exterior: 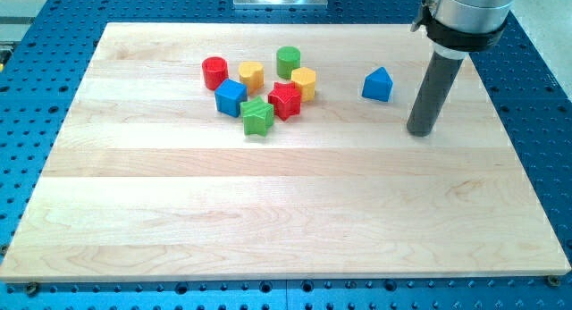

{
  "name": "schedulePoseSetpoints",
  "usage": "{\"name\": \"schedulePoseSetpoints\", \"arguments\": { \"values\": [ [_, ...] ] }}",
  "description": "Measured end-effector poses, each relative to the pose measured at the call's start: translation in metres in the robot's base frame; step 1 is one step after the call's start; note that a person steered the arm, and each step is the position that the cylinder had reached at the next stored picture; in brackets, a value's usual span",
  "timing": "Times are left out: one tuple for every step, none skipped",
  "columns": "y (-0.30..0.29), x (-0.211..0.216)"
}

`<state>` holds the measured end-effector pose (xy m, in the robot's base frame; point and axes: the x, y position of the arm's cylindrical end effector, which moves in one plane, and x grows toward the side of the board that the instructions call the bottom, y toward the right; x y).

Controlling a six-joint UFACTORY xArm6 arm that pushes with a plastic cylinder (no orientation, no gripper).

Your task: Push the triangle to the top center of the board

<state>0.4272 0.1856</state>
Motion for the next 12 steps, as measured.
{"name": "schedulePoseSetpoints", "arguments": {
  "values": [
    [-0.012, -0.056],
    [-0.051, -0.101],
    [-0.068, -0.102],
    [-0.067, -0.097],
    [-0.040, -0.034],
    [-0.033, 0.010],
    [-0.076, 0.036],
    [-0.092, -0.019],
    [-0.092, -0.037],
    [-0.085, -0.055],
    [-0.084, -0.126],
    [-0.084, -0.153]
  ]
}}
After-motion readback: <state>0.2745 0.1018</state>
